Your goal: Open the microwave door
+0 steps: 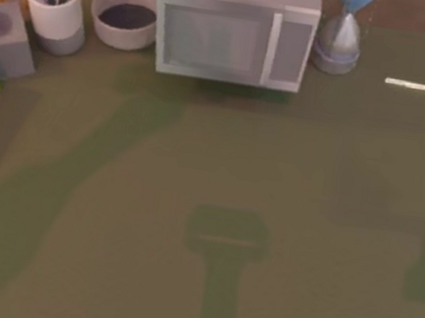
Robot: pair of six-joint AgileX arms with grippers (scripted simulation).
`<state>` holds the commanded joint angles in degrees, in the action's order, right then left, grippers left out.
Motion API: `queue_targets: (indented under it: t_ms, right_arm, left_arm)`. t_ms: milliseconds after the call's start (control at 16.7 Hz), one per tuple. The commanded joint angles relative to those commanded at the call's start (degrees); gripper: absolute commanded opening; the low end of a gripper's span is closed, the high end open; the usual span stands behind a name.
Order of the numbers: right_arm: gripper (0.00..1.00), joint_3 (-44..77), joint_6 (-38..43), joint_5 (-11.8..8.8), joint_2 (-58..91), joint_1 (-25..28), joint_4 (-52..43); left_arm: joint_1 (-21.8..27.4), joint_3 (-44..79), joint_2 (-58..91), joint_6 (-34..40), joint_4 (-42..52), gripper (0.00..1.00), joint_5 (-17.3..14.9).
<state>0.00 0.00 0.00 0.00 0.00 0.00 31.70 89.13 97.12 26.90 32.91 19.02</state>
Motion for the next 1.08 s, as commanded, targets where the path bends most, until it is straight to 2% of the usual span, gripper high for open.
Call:
queue_targets:
  t_ms: [240, 480, 1080]
  right_arm:
    - [1.00, 0.00, 0.00, 0.00, 0.00, 0.00, 0.00]
    - [1.00, 0.00, 0.00, 0.00, 0.00, 0.00, 0.00]
    - [1.00, 0.00, 0.00, 0.00, 0.00, 0.00, 0.00]
  left_arm:
    - [6.03, 17.29, 19.48, 5.13, 6.58, 1.00, 3.61]
    - [9.61, 26.49, 30.30, 8.08, 10.83, 1.00, 5.75]
    - [9.35, 29.62, 34.49, 7.73, 10.19, 1.00, 5.59]
